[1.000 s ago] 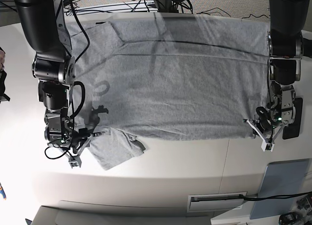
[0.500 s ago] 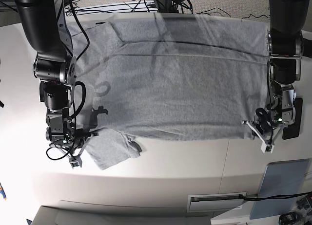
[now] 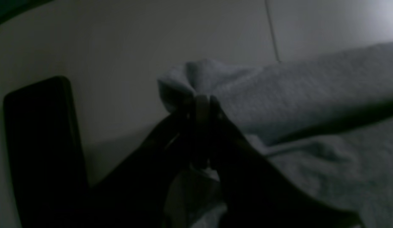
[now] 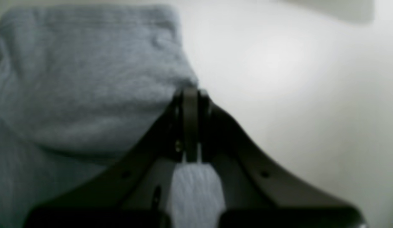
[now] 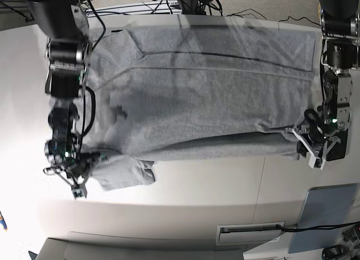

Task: Fold the T-shirt properly
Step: 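Lift the hem and fold it over onto the shoulder edge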

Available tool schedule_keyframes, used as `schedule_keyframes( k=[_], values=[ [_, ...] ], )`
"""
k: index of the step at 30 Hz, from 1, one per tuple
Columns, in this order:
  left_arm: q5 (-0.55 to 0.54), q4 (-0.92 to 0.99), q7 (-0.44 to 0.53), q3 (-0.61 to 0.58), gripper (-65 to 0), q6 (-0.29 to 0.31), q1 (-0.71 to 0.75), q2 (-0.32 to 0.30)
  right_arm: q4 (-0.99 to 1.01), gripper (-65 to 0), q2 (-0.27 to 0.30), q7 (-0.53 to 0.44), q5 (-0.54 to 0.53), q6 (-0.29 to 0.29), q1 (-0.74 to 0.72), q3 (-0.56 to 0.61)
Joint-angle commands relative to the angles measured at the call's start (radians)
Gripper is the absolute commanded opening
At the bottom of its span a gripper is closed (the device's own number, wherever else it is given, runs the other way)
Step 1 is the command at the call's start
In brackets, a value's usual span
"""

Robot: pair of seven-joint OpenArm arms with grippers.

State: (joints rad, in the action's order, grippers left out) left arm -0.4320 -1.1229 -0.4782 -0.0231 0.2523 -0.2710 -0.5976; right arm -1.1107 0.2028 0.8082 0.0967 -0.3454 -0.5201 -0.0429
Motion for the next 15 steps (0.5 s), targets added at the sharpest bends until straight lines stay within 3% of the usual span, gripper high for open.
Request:
schedule_keyframes(
  k=[1, 9, 15],
  values=[
    [-0.021, -0.017, 0.014, 0.031, -65.0, -0.005, 0.005, -0.023, -0.07, -65.0, 0.018, -0.006, -0.003, 0.004, -0.003, -0.002],
    [-0.195, -0.022, 0.012, 0.24, -65.0, 0.225, 0.161, -0.023, -0.505, -65.0, 0.069, 0.105, -0.013, 0.053, 0.318, -0.003],
    [-0.28, -0.034, -0.053, 0.377, -65.0, 0.346, 0.261, -0.023, -0.735, -65.0, 0.083, 0.137, 0.012, 0.093, 0.553, -0.005]
  ],
)
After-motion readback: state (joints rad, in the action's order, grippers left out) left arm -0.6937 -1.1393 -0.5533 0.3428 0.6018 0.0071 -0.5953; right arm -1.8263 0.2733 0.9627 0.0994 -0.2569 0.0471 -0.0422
